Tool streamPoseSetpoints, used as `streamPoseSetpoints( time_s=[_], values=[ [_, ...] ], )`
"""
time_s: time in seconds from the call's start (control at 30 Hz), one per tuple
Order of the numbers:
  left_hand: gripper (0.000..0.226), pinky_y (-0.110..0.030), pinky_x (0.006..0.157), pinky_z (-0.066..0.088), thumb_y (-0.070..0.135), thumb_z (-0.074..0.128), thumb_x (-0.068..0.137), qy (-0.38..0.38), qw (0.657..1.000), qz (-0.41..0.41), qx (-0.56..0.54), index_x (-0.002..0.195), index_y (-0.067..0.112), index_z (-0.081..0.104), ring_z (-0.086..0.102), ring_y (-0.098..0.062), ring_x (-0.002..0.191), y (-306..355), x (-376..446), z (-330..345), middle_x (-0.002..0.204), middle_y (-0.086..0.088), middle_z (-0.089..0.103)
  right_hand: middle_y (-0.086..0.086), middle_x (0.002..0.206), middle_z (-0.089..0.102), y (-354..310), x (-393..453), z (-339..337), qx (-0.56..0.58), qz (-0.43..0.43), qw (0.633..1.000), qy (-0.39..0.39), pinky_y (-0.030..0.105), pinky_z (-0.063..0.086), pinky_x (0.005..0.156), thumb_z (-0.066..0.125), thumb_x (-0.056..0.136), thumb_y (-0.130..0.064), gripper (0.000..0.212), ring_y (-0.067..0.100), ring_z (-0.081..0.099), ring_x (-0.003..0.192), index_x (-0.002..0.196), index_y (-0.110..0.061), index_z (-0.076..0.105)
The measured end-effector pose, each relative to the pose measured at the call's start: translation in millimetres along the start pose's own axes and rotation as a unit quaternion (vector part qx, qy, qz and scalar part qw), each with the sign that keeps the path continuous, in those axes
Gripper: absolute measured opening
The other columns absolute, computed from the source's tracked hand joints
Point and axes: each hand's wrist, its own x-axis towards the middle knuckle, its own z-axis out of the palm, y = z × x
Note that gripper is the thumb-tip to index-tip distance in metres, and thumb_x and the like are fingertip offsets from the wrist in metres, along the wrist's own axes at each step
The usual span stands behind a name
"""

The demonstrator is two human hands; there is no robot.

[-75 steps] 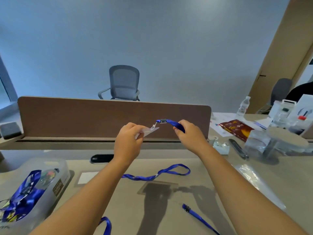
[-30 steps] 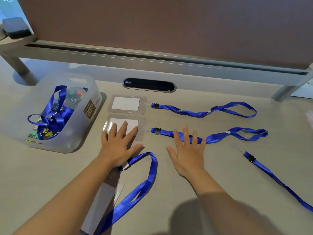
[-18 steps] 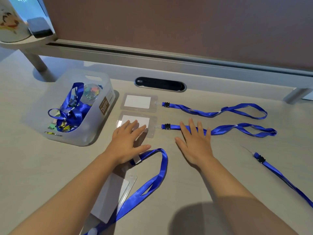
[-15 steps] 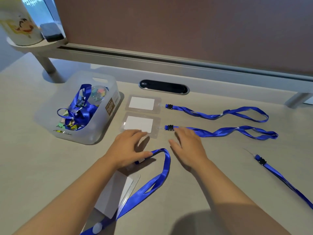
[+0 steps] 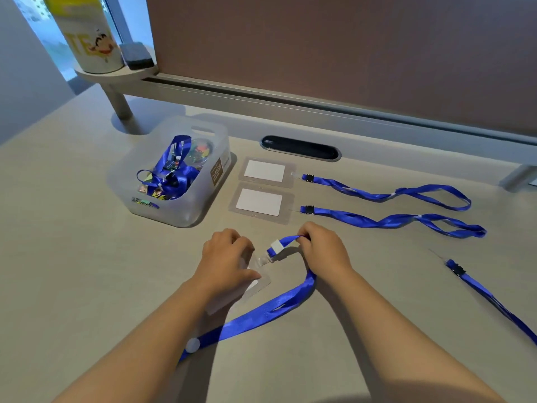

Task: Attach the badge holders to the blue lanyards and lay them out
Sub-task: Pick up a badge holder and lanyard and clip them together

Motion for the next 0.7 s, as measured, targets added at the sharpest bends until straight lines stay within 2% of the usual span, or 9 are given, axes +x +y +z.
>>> streamPoseSetpoints(
  time_s=[0.1, 0.23, 0.43, 0.5, 0.53, 0.6, 0.7],
  values=[
    [0.045, -0.036, 0.093, 0.032, 0.041, 0.069, 0.069, -0.015, 0.999, -0.019, 0.022, 0.104, 0.020, 0.050, 0.038, -0.026, 0.110, 7, 7, 3, 0.118, -0.007, 0.045, 0.005, 0.087, 0.057, 7, -3, -6, 0.076, 0.040, 0.996, 0.027, 0.027, 0.040, 0.068, 0.041, 0.094, -0.015, 0.020, 0.017, 0.051, 0.078, 0.100, -0.008, 0.058],
    [0.052, -0.039, 0.090, 0.040, 0.036, 0.072, 0.067, -0.039, 0.998, -0.042, 0.035, 0.107, 0.016, 0.045, 0.044, -0.029, 0.105, 15, 17, 5, 0.117, -0.011, 0.049, 0.005, 0.083, 0.055, 18, -7, -11, 0.140, 0.067, 0.987, 0.041, 0.024, 0.038, 0.060, 0.040, 0.094, -0.012, 0.014, 0.017, 0.048, 0.074, 0.085, -0.013, 0.052],
    [0.054, -0.037, 0.089, 0.037, 0.037, 0.076, 0.064, -0.090, 0.990, -0.087, 0.061, 0.102, 0.012, 0.046, 0.042, -0.030, 0.108, 30, 26, 3, 0.116, -0.012, 0.048, 0.005, 0.087, 0.057, 32, -10, -12, 0.156, 0.088, 0.983, 0.029, 0.033, 0.047, 0.073, 0.041, 0.093, -0.010, 0.013, 0.019, 0.053, 0.079, 0.087, -0.015, 0.052],
    [0.055, -0.037, 0.090, 0.038, 0.037, 0.077, 0.061, -0.109, 0.988, -0.099, 0.052, 0.099, 0.012, 0.047, 0.041, -0.030, 0.110, 33, 27, 0, 0.117, -0.012, 0.046, 0.006, 0.102, 0.059, 33, -12, -13, 0.149, 0.086, 0.985, 0.006, 0.037, 0.049, 0.083, 0.042, 0.090, -0.005, 0.018, 0.022, 0.056, 0.091, 0.099, -0.016, 0.054],
    [0.053, -0.038, 0.090, 0.039, 0.035, 0.078, 0.061, -0.113, 0.988, -0.099, 0.038, 0.096, 0.012, 0.046, 0.043, -0.030, 0.109, 33, 29, -1, 0.117, -0.012, 0.047, 0.006, 0.115, 0.057, 33, -13, -15, 0.134, 0.075, 0.988, -0.006, 0.037, 0.048, 0.091, 0.043, 0.088, -0.002, 0.029, 0.022, 0.055, 0.104, 0.111, -0.016, 0.053],
    [0.052, -0.041, 0.087, 0.042, 0.030, 0.079, 0.062, -0.118, 0.989, -0.092, -0.003, 0.092, 0.014, 0.039, 0.048, -0.032, 0.103, 31, 32, -2, 0.113, -0.013, 0.051, 0.005, 0.136, 0.047, 29, -13, -17, 0.080, 0.037, 0.996, -0.020, 0.037, 0.038, 0.107, 0.047, 0.084, -0.001, 0.049, 0.020, 0.043, 0.126, 0.131, -0.017, 0.043],
    [0.053, -0.041, 0.082, 0.043, 0.025, 0.076, 0.065, -0.112, 0.991, -0.065, -0.043, 0.094, 0.013, 0.033, 0.046, -0.033, 0.097, 30, 36, -6, 0.103, -0.009, 0.052, 0.003, 0.142, 0.044, 17, -10, -16, 0.038, -0.022, 0.998, -0.052, 0.037, 0.029, 0.110, 0.051, 0.086, -0.014, 0.052, 0.021, 0.034, 0.132, 0.136, -0.019, 0.040]
  ],
)
